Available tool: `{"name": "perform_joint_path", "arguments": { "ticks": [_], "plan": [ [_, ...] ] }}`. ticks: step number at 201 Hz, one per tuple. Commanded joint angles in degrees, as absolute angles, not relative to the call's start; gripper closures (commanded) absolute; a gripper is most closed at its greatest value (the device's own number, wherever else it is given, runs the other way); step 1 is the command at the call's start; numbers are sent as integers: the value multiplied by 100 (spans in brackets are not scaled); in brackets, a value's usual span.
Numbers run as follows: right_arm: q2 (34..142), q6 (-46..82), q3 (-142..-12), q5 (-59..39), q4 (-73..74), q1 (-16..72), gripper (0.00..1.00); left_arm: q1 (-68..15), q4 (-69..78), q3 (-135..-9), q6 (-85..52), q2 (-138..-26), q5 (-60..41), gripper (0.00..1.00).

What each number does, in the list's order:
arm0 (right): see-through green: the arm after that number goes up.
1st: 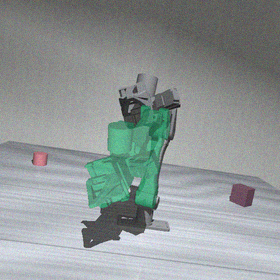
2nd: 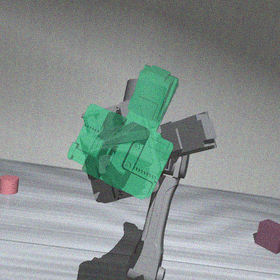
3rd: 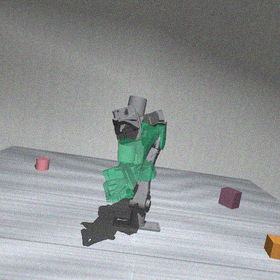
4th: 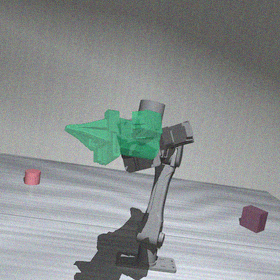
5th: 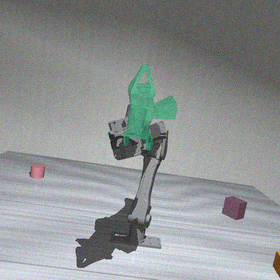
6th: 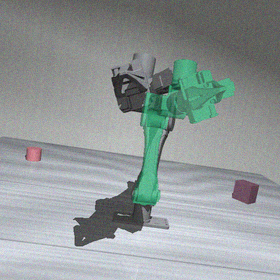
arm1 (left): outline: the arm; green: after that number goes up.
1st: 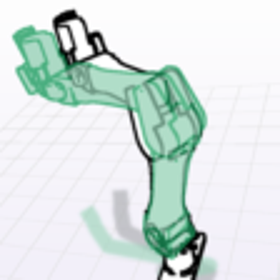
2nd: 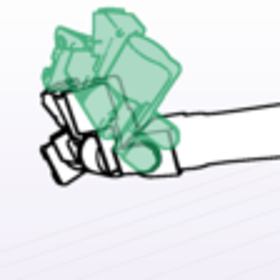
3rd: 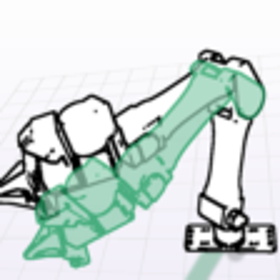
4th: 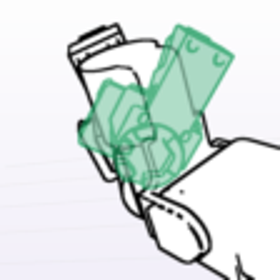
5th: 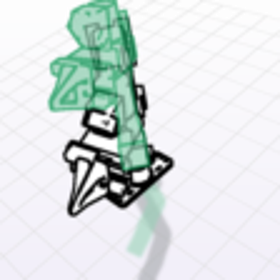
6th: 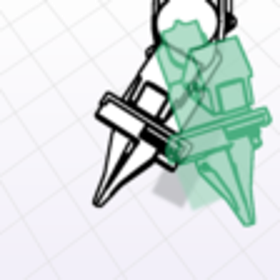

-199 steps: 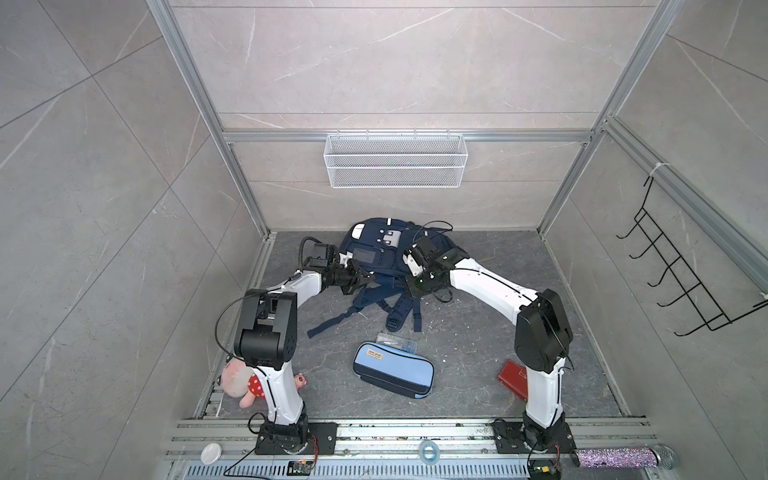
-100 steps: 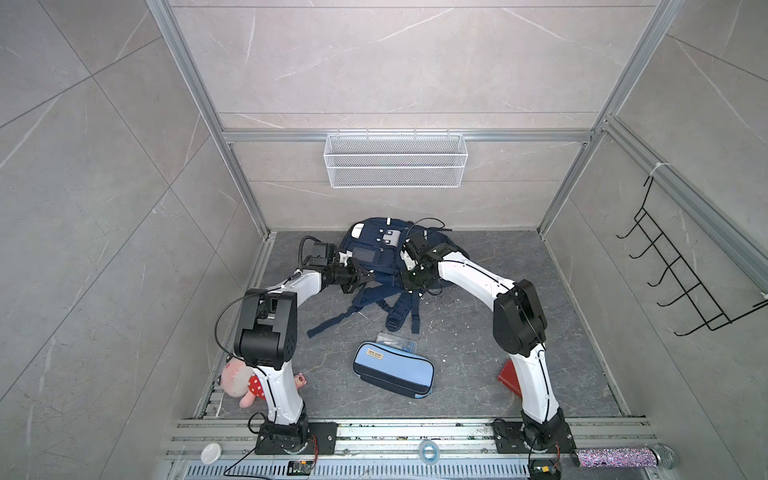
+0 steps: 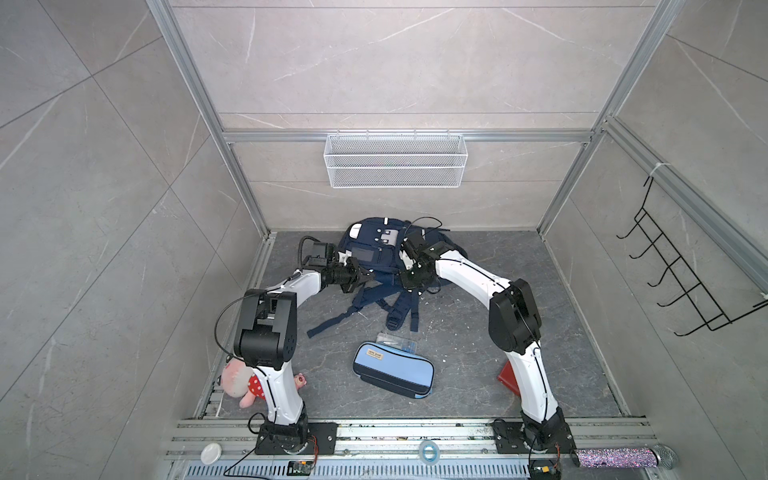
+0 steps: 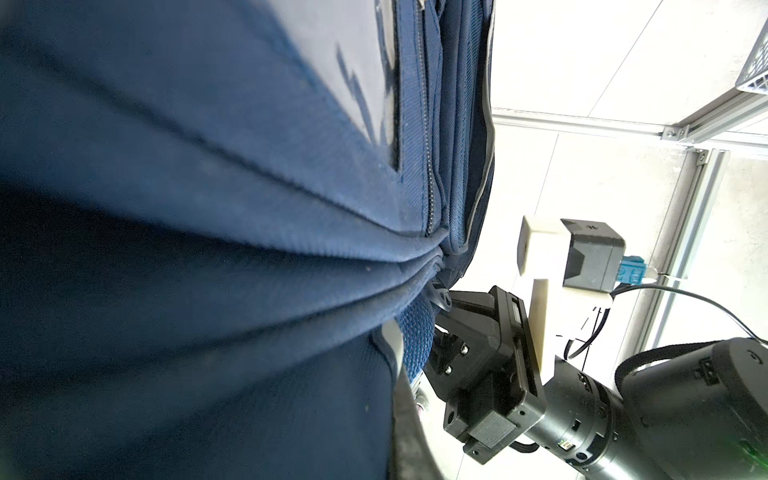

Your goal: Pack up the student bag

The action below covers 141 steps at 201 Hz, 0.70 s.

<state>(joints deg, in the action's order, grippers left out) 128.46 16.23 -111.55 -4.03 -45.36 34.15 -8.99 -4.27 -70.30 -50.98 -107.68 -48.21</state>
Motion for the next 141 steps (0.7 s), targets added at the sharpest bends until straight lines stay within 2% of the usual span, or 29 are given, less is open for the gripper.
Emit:
{"name": "perform_joint_path", "arguments": {
  "ticks": [1, 79, 103, 141],
  "plan": [
    [12395, 1412, -10667, -147, -3958, 3349, 93, -882, -104, -7255, -5103, -10347, -5349, 100],
    [11110, 1688, -8886, -484, -2924, 3156, 91, -885, -106, -7411, -5115, -10389, -5354, 100],
    [10895, 1710, -8657, -592, -2826, 3048, 91, -885, -56, -7297, -5117, -10366, -5331, 100],
    [10942, 1652, -8769, -435, -3141, 2932, 96, -888, 70, -7121, -5177, -10301, -5305, 100]
  ]
}}
